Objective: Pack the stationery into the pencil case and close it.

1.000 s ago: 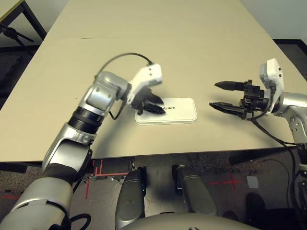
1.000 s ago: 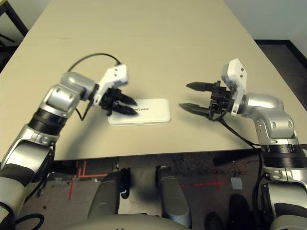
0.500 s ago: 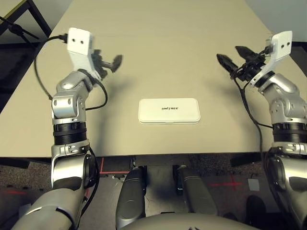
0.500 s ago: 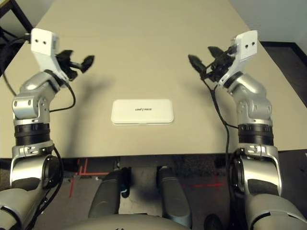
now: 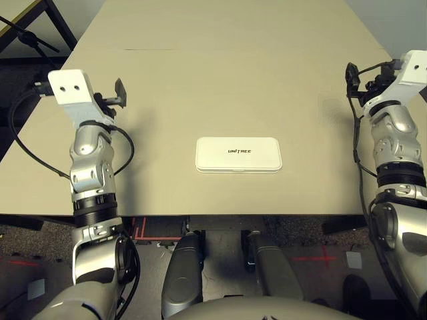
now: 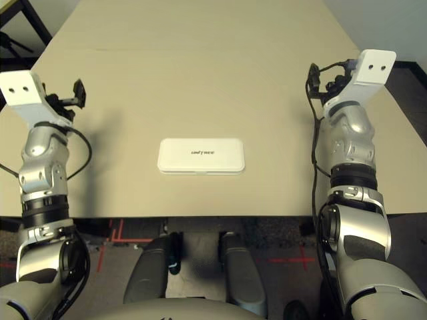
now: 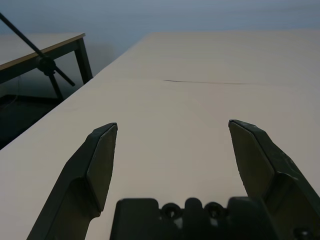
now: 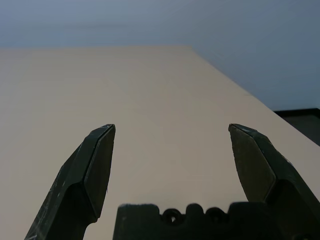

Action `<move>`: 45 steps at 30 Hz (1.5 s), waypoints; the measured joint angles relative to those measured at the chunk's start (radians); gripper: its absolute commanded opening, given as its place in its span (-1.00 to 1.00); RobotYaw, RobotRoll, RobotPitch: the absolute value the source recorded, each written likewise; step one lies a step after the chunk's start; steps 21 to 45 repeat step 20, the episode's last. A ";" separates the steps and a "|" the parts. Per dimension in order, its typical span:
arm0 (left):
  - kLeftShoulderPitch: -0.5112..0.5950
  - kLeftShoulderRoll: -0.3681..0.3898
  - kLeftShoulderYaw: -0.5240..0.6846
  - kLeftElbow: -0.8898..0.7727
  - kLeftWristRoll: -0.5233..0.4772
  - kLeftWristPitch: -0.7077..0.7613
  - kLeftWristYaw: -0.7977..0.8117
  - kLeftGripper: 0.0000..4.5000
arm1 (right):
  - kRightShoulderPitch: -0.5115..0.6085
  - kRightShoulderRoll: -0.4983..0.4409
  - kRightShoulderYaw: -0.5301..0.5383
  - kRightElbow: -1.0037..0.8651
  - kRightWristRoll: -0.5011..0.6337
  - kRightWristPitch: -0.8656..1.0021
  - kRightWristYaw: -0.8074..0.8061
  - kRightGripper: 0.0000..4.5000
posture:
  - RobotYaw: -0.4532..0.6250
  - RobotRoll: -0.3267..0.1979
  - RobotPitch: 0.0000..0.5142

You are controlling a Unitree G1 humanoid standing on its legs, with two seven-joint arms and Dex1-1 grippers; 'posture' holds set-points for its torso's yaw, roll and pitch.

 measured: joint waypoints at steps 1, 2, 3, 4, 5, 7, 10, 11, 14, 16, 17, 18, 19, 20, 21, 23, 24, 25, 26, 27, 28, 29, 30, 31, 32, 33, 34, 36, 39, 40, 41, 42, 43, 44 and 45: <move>0.002 -0.001 0.000 0.000 0.000 -0.005 0.006 0.99 | 0.005 0.000 0.000 0.006 -0.002 0.000 -0.011 1.00 | -0.22 0.25 -0.32; 0.004 -0.003 0.000 0.000 0.000 -0.007 0.010 0.99 | 0.010 0.000 0.000 0.009 -0.005 0.001 -0.017 1.00 | -0.23 0.25 -0.32; 0.006 -0.008 0.000 0.000 -0.001 -0.009 0.016 0.99 | 0.014 0.000 0.000 0.009 -0.007 0.002 -0.026 1.00 | -0.24 0.25 -0.32; 0.008 -0.013 0.000 0.000 -0.001 -0.011 0.022 0.99 | 0.017 0.000 0.000 0.008 -0.008 0.006 -0.035 1.00 | -0.24 0.25 -0.32; 0.010 -0.017 0.000 0.000 -0.002 -0.012 0.025 0.99 | 0.022 0.000 0.000 0.008 -0.009 0.014 -0.043 1.00 | -0.24 0.25 -0.32; 0.014 -0.019 -0.001 0.000 -0.004 -0.015 0.029 0.99 | 0.039 0.000 0.000 0.003 -0.009 0.037 -0.053 1.00 | -0.23 0.25 -0.32; 0.022 -0.019 -0.002 0.000 -0.004 -0.022 0.030 0.99 | 0.061 0.000 0.001 0.002 -0.009 0.065 -0.061 1.00 | -0.24 0.25 -0.31; 0.024 -0.019 -0.004 0.000 -0.005 -0.024 0.030 0.99 | 0.061 0.000 0.001 0.002 -0.009 0.076 -0.062 1.00 | -0.24 0.25 -0.30; 0.030 -0.019 -0.008 0.000 -0.007 -0.026 0.030 0.99 | 0.062 0.000 0.002 -0.004 -0.009 0.100 -0.062 1.00 | -0.25 0.25 -0.27; 0.043 -0.019 -0.009 -0.001 -0.010 -0.027 0.030 0.99 | 0.068 0.002 0.003 -0.021 -0.008 0.114 -0.056 1.00 | -0.25 0.25 -0.26; 0.050 -0.019 -0.009 -0.001 -0.011 -0.026 0.031 0.99 | 0.076 0.003 0.004 -0.036 -0.008 0.116 -0.049 1.00 | -0.25 0.25 -0.25; 0.059 -0.019 -0.009 -0.003 -0.013 -0.026 0.033 0.99 | 0.084 0.005 0.004 -0.048 -0.007 0.118 -0.043 1.00 | -0.24 0.25 -0.25; 0.069 -0.019 -0.009 -0.005 -0.015 -0.026 0.036 0.99 | 0.091 0.006 0.004 -0.056 -0.007 0.125 -0.039 1.00 | -0.24 0.25 -0.24; 0.077 -0.019 -0.009 -0.006 -0.017 -0.026 0.036 0.99 | 0.098 0.007 0.005 -0.064 -0.007 0.132 -0.035 1.00 | -0.23 0.25 -0.24; 0.077 -0.019 -0.009 -0.006 -0.017 -0.026 0.036 0.99 | 0.098 0.007 0.005 -0.064 -0.007 0.132 -0.035 1.00 | -0.23 0.25 -0.24; 0.077 -0.019 -0.009 -0.006 -0.017 -0.026 0.036 0.99 | 0.098 0.007 0.005 -0.064 -0.007 0.132 -0.035 1.00 | -0.23 0.25 -0.24; 0.077 -0.019 -0.009 -0.006 -0.017 -0.026 0.036 0.99 | 0.098 0.007 0.005 -0.064 -0.007 0.132 -0.035 1.00 | -0.23 0.25 -0.24; 0.077 -0.019 -0.009 -0.006 -0.017 -0.026 0.036 0.99 | 0.098 0.007 0.005 -0.064 -0.007 0.132 -0.035 1.00 | -0.23 0.25 -0.24; 0.077 -0.019 -0.009 -0.006 -0.017 -0.026 0.036 0.99 | 0.098 0.007 0.005 -0.064 -0.007 0.132 -0.035 1.00 | -0.23 0.25 -0.24; 0.077 -0.019 -0.009 -0.006 -0.017 -0.026 0.036 0.99 | 0.098 0.007 0.005 -0.064 -0.007 0.132 -0.035 1.00 | -0.23 0.25 -0.24; 0.077 -0.019 -0.009 -0.006 -0.017 -0.026 0.036 0.99 | 0.098 0.007 0.005 -0.064 -0.007 0.132 -0.035 1.00 | -0.23 0.25 -0.24; 0.077 -0.019 -0.009 -0.006 -0.017 -0.026 0.036 0.99 | 0.098 0.007 0.005 -0.064 -0.007 0.132 -0.035 1.00 | -0.23 0.25 -0.24; 0.077 -0.019 -0.009 -0.006 -0.017 -0.026 0.036 0.99 | 0.098 0.007 0.005 -0.064 -0.007 0.132 -0.035 1.00 | -0.23 0.25 -0.24; 0.077 -0.019 -0.009 -0.006 -0.017 -0.026 0.036 0.99 | 0.098 0.007 0.005 -0.064 -0.007 0.132 -0.035 1.00 | -0.23 0.25 -0.24; 0.077 -0.019 -0.009 -0.006 -0.017 -0.026 0.036 0.99 | 0.098 0.007 0.005 -0.064 -0.007 0.132 -0.035 1.00 | -0.23 0.25 -0.24; 0.077 -0.019 -0.009 -0.006 -0.017 -0.026 0.036 0.99 | 0.098 0.007 0.005 -0.064 -0.007 0.132 -0.035 1.00 | -0.23 0.25 -0.24; 0.077 -0.019 -0.009 -0.006 -0.017 -0.026 0.036 0.99 | 0.098 0.007 0.005 -0.064 -0.007 0.132 -0.035 1.00 | -0.23 0.25 -0.24; 0.077 -0.019 -0.009 -0.006 -0.017 -0.026 0.036 0.99 | 0.098 0.007 0.005 -0.064 -0.007 0.132 -0.035 1.00 | -0.23 0.25 -0.24; 0.077 -0.019 -0.009 -0.006 -0.017 -0.026 0.036 0.99 | 0.098 0.007 0.005 -0.064 -0.007 0.132 -0.035 1.00 | -0.23 0.25 -0.24; 0.077 -0.019 -0.009 -0.006 -0.017 -0.026 0.036 0.99 | 0.098 0.007 0.005 -0.064 -0.007 0.132 -0.035 1.00 | -0.23 0.25 -0.24; 0.077 -0.019 -0.009 -0.006 -0.017 -0.026 0.036 0.99 | 0.098 0.007 0.005 -0.064 -0.007 0.132 -0.035 1.00 | -0.23 0.25 -0.24; 0.077 -0.019 -0.009 -0.006 -0.017 -0.026 0.036 0.99 | 0.098 0.007 0.005 -0.064 -0.007 0.132 -0.035 1.00 | -0.23 0.25 -0.24; 0.077 -0.019 -0.009 -0.006 -0.017 -0.026 0.036 0.99 | 0.098 0.007 0.005 -0.064 -0.007 0.132 -0.035 1.00 | -0.23 0.25 -0.24; 0.077 -0.019 -0.009 -0.006 -0.017 -0.026 0.036 0.99 | 0.098 0.007 0.005 -0.064 -0.007 0.132 -0.035 1.00 | -0.23 0.25 -0.24; 0.077 -0.019 -0.009 -0.006 -0.017 -0.026 0.036 0.99 | 0.098 0.007 0.005 -0.064 -0.007 0.132 -0.035 1.00 | -0.23 0.25 -0.24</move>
